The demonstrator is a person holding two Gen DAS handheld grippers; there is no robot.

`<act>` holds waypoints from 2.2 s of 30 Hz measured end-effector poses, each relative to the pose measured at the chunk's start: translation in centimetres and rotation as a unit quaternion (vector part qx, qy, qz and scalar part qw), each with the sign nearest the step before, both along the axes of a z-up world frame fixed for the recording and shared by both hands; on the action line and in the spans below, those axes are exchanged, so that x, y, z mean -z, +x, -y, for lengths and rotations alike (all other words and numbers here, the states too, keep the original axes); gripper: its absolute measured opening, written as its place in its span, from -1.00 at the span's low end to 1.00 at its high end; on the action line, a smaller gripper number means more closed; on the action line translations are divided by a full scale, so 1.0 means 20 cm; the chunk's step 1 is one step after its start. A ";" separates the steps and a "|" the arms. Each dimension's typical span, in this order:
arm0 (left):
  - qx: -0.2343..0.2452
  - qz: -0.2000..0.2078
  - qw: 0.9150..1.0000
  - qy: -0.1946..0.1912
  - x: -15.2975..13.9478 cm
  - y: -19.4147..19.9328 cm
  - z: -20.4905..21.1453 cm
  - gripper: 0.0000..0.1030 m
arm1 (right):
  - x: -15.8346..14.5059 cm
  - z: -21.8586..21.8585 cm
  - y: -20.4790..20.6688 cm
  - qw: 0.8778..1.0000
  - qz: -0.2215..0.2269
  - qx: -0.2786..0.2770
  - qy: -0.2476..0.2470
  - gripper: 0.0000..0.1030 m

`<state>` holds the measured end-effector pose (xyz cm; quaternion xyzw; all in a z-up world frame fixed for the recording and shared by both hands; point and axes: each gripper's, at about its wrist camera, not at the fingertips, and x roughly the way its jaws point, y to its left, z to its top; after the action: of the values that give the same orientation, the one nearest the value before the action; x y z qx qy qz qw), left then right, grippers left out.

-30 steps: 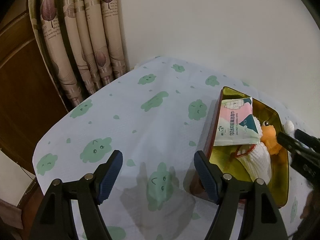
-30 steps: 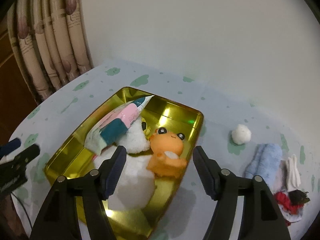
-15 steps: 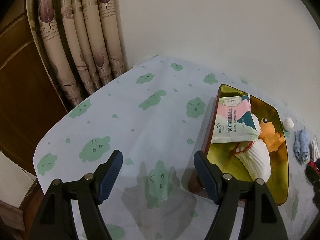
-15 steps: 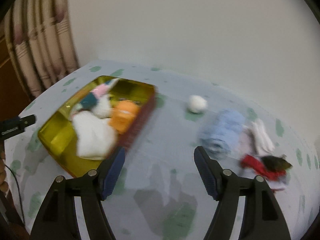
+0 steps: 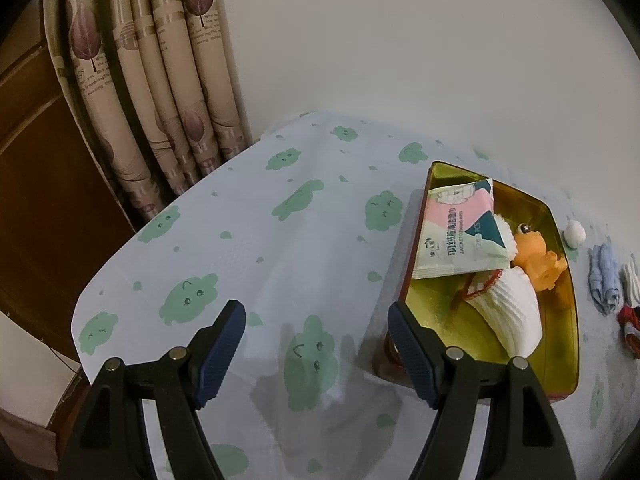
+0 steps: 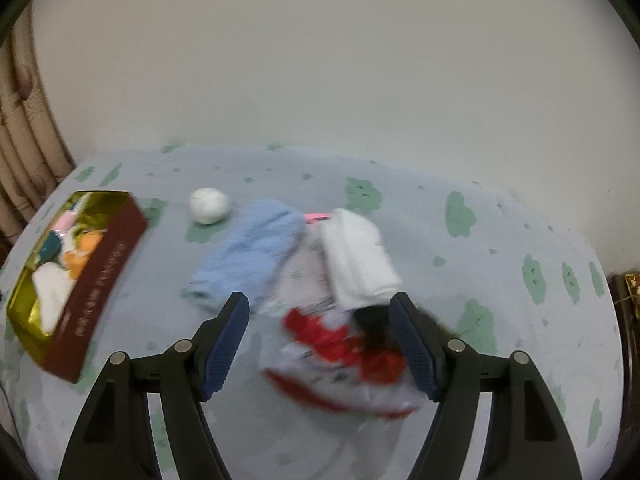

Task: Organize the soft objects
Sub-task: 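Grasp the white sock with the right gripper and lift it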

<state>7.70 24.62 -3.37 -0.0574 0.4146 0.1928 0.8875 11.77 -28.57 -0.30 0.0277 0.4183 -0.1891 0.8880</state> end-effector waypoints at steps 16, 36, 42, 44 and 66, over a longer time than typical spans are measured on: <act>-0.001 0.029 0.999 0.031 -0.04 0.00 0.02 0.47 | 0.23 0.37 0.38 0.991 -0.109 -0.028 0.070 0.36; 0.100 0.029 0.992 0.067 -0.14 0.06 0.34 0.47 | -0.12 0.38 0.04 0.996 0.042 -0.059 0.058 -0.51; 0.174 0.041 0.982 0.064 -0.20 0.12 0.61 0.47 | -0.22 0.31 -0.16 0.991 0.074 -0.077 0.080 -0.51; 0.207 0.042 0.975 0.065 -0.21 0.14 0.73 0.47 | -0.19 0.27 -0.24 0.989 0.069 -0.087 0.094 -0.51; 0.375 -0.062 0.924 -0.047 0.05 0.68 1.60 0.47 | 0.28 0.43 -0.67 0.990 0.032 0.138 0.015 -0.48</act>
<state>21.29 -7.46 -4.45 0.0724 0.4684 -0.1704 0.8639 -1.58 -37.15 -5.98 0.1049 0.3848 -0.3029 0.8656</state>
